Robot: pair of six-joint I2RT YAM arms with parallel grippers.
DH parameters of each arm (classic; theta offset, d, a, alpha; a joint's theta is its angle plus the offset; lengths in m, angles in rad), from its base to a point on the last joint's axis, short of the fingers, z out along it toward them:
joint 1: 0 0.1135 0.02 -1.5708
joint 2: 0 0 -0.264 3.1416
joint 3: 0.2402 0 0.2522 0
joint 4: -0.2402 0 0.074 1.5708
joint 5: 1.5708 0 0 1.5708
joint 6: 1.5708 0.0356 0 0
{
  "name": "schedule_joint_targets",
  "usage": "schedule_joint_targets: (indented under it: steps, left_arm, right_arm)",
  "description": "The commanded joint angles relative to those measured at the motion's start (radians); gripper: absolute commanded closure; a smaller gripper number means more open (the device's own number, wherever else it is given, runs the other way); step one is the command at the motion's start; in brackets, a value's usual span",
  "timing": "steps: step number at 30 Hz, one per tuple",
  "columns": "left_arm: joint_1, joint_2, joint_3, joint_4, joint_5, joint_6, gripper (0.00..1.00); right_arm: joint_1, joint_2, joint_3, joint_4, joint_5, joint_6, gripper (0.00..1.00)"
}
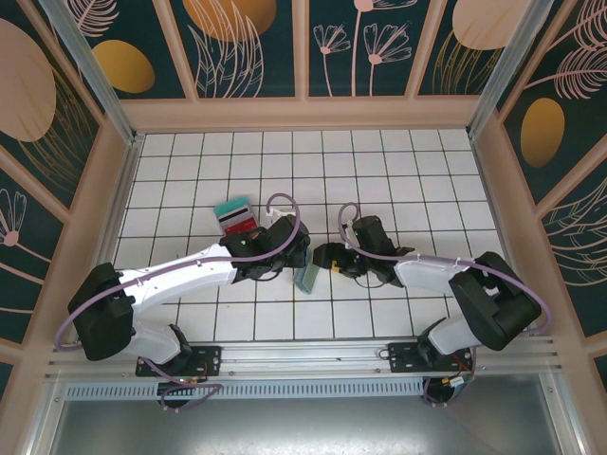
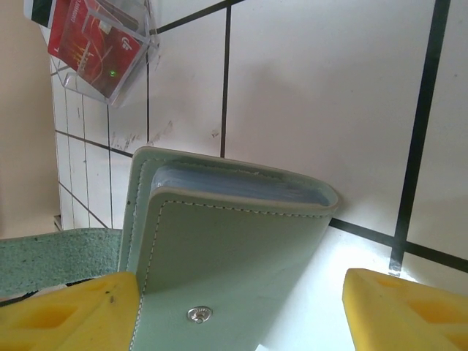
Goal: Take the credit cards out of the card holder
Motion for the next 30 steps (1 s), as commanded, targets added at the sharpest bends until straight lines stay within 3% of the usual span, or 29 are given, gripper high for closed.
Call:
schedule_joint_targets:
  steps: [1, 5, 14, 22, 28, 30]
  left_arm:
    - [0.004, -0.013, -0.014, 0.012, -0.002, -0.002, 1.00]
    - [0.003, -0.013, -0.014, 0.021, 0.001, -0.004, 1.00]
    - [0.003, 0.002, -0.014, 0.026, 0.004, -0.005, 1.00]
    - [0.003, 0.006, -0.024, -0.091, -0.106, -0.096, 1.00]
    - [0.003, -0.013, -0.104, -0.140, -0.149, -0.179, 1.00]
    - [0.003, -0.019, -0.127, -0.138, -0.153, -0.196, 1.00]
  right_arm:
    - [-0.007, -0.009, 0.020, -0.017, -0.008, -0.011, 0.33]
    - [-0.005, -0.024, 0.017, -0.006, -0.022, 0.000, 0.25]
    - [0.005, -0.030, 0.034, -0.019, -0.043, -0.013, 0.22]
    - [0.005, -0.043, 0.020, -0.117, 0.017, -0.046, 0.37]
    - [0.005, -0.080, -0.008, -0.153, 0.032, -0.057, 0.54]
    - [0.006, -0.090, -0.018, -0.158, 0.039, -0.054, 0.65]
